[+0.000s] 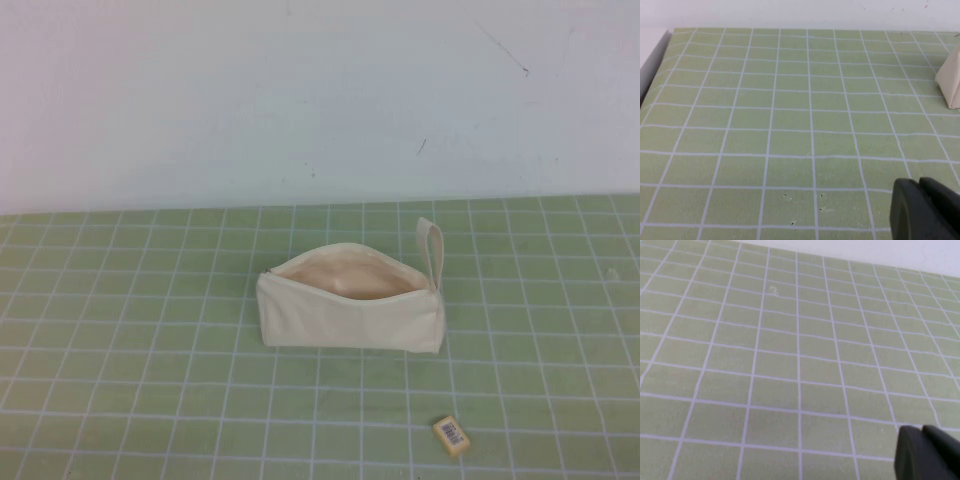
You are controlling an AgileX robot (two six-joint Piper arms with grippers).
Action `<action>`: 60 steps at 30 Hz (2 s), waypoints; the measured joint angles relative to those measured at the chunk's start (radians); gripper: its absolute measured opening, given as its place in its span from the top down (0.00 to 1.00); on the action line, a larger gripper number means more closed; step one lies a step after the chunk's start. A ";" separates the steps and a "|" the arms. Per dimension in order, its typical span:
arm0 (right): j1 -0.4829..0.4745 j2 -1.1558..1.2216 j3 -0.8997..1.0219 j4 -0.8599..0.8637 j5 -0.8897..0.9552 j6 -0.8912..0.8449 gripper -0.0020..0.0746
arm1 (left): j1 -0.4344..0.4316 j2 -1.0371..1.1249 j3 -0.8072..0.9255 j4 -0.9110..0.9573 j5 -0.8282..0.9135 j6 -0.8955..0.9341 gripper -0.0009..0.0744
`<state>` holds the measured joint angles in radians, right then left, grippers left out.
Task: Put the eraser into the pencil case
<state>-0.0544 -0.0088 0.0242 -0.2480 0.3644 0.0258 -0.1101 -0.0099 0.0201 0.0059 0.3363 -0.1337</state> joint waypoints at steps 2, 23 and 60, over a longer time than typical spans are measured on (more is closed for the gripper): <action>0.000 0.000 0.000 0.000 0.000 0.000 0.98 | 0.000 0.000 0.000 0.000 0.000 0.000 0.99; 0.000 0.000 0.004 -0.005 -0.092 0.000 0.98 | 0.000 0.000 0.000 0.000 0.000 0.000 0.99; 0.000 0.077 -0.463 -0.015 -0.364 0.073 0.98 | 0.000 0.000 0.000 0.000 0.000 0.000 0.99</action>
<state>-0.0544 0.0686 -0.4385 -0.2631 0.0000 0.0988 -0.1101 -0.0099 0.0201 0.0059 0.3363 -0.1337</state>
